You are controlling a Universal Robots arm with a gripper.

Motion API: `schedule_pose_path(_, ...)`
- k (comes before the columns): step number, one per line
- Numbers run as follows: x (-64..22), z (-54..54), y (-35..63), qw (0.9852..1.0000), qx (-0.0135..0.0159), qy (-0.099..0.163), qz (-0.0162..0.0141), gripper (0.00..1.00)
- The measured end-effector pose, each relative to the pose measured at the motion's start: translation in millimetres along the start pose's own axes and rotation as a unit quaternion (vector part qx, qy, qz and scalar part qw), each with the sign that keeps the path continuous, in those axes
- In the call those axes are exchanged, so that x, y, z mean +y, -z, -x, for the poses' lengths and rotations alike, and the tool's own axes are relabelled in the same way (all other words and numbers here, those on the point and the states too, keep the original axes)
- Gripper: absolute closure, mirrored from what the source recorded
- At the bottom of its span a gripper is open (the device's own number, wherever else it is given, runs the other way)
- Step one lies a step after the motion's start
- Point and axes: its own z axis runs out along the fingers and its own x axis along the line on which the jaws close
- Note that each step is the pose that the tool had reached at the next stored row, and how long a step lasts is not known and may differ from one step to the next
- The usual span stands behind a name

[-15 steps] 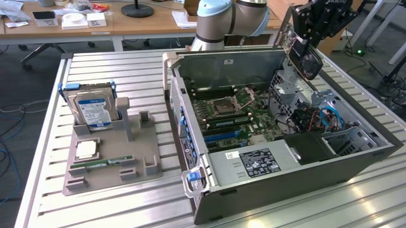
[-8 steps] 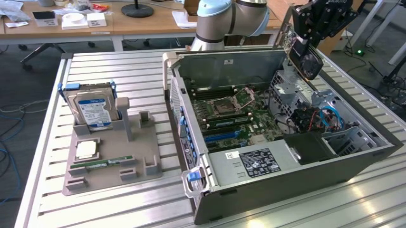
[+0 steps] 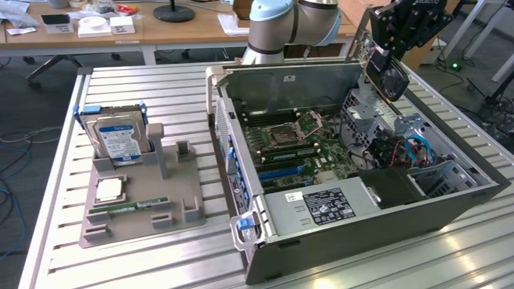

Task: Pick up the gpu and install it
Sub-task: 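Insert the gpu into the slot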

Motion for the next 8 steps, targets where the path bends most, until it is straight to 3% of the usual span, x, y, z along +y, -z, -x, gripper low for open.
schedule_pose_path(8,0.0,0.0,0.0,0.9997,0.0013,0.024,-0.0002,0.73)
